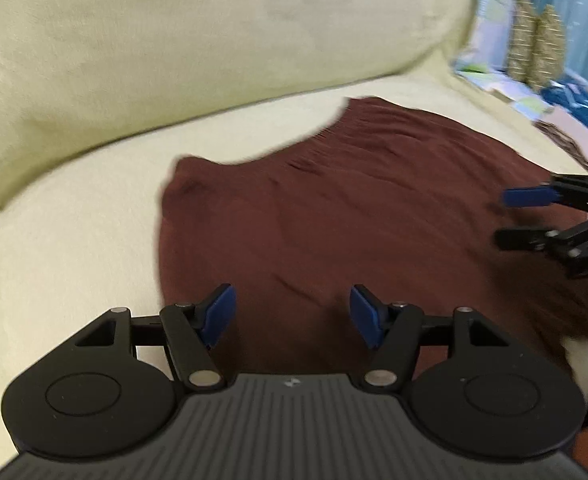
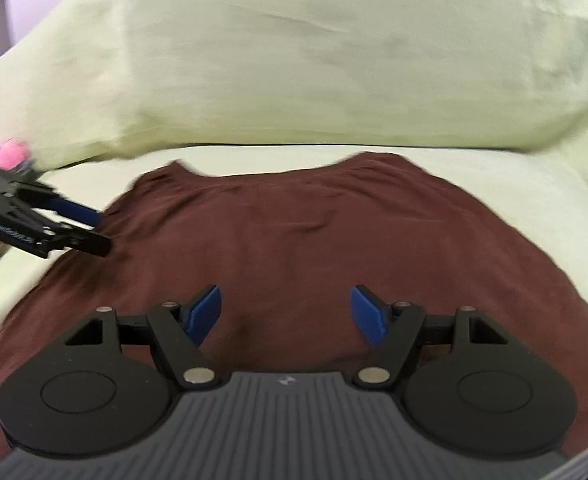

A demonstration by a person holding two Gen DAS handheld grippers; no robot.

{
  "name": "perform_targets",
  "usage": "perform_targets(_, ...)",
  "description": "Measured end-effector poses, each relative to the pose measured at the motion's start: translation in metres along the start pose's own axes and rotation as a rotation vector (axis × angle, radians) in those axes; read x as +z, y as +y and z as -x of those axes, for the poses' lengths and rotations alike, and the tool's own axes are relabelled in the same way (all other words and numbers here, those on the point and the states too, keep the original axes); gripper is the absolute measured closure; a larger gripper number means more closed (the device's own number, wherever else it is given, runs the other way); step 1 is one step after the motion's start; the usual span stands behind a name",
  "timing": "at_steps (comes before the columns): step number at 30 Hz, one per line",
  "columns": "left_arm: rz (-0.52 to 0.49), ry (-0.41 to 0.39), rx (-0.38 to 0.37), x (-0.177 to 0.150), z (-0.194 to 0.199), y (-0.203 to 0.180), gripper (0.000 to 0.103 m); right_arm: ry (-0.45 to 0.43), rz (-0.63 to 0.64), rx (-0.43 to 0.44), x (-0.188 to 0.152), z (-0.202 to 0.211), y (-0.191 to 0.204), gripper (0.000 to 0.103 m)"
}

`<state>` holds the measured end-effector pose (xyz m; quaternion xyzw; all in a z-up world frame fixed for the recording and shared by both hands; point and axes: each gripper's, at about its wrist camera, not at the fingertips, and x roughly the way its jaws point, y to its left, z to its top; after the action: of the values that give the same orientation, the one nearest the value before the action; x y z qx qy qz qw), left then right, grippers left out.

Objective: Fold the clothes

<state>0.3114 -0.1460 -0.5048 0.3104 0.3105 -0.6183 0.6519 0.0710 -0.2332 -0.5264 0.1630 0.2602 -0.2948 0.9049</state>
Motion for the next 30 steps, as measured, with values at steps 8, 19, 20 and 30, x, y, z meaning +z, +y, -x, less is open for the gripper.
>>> perform_targets(8,0.15,0.007,0.007,-0.06,0.03,0.027,0.035,0.017,0.035,0.092,-0.022,0.032,0.061,0.035)
perform_targets(19,0.169,-0.142,0.05,-0.073,0.079,0.009,0.036,-0.049,0.079,0.05,-0.053,0.057,0.086,0.035)
perform_targets(20,0.151,-0.134,0.038,-0.07,0.076,0.005,0.036,-0.043,0.081,0.066,-0.055,0.058,0.089,0.035)
perform_targets(30,0.182,0.032,0.078,-0.095,0.067,0.025,0.036,0.015,0.143,0.109,-0.094,0.068,0.113,0.035)
